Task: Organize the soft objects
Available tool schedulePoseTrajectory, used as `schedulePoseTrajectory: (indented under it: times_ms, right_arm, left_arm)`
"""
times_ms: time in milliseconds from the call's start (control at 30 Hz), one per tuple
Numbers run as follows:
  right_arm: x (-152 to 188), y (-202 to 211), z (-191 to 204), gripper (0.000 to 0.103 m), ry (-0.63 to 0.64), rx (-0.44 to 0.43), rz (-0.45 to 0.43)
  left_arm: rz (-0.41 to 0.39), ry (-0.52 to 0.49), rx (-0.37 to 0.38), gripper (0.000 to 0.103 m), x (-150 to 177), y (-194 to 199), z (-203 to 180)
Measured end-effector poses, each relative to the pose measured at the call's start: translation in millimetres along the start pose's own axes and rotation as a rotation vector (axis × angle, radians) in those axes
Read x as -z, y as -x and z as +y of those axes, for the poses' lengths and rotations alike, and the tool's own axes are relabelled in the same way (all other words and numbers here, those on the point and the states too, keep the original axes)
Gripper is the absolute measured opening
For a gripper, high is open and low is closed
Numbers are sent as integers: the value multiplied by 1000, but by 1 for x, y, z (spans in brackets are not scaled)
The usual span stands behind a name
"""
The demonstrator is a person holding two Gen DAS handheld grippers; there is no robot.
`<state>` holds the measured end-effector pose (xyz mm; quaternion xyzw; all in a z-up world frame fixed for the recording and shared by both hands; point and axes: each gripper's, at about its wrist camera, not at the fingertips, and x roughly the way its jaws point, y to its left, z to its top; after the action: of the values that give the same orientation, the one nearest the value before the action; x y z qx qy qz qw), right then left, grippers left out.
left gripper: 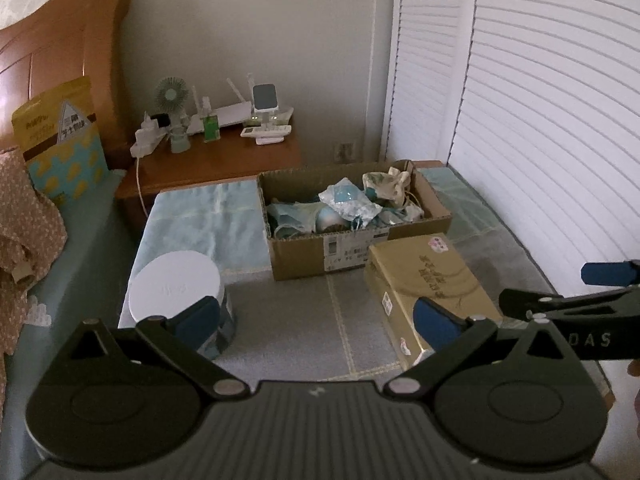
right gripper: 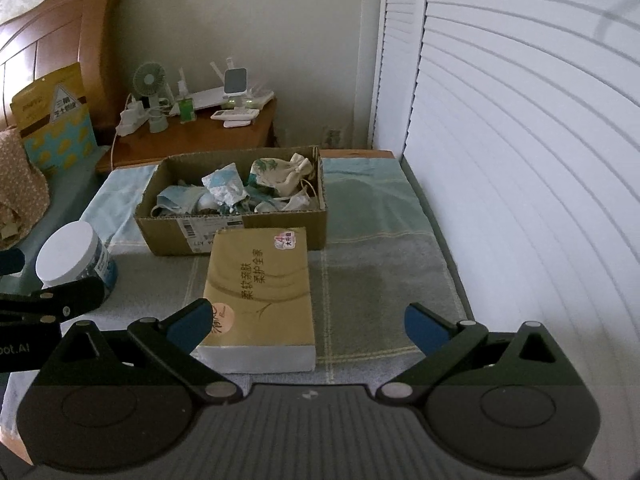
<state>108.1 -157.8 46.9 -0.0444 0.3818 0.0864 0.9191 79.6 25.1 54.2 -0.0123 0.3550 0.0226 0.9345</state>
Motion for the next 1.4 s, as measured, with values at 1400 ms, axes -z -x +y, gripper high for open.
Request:
schedulePoseTrajectory:
  times_ms: [1400]
  right_arm:
    - [-1,6,-4,103,-7,-4,-15]
  left_arm:
    - [12,24,-15,102,2,0,-2]
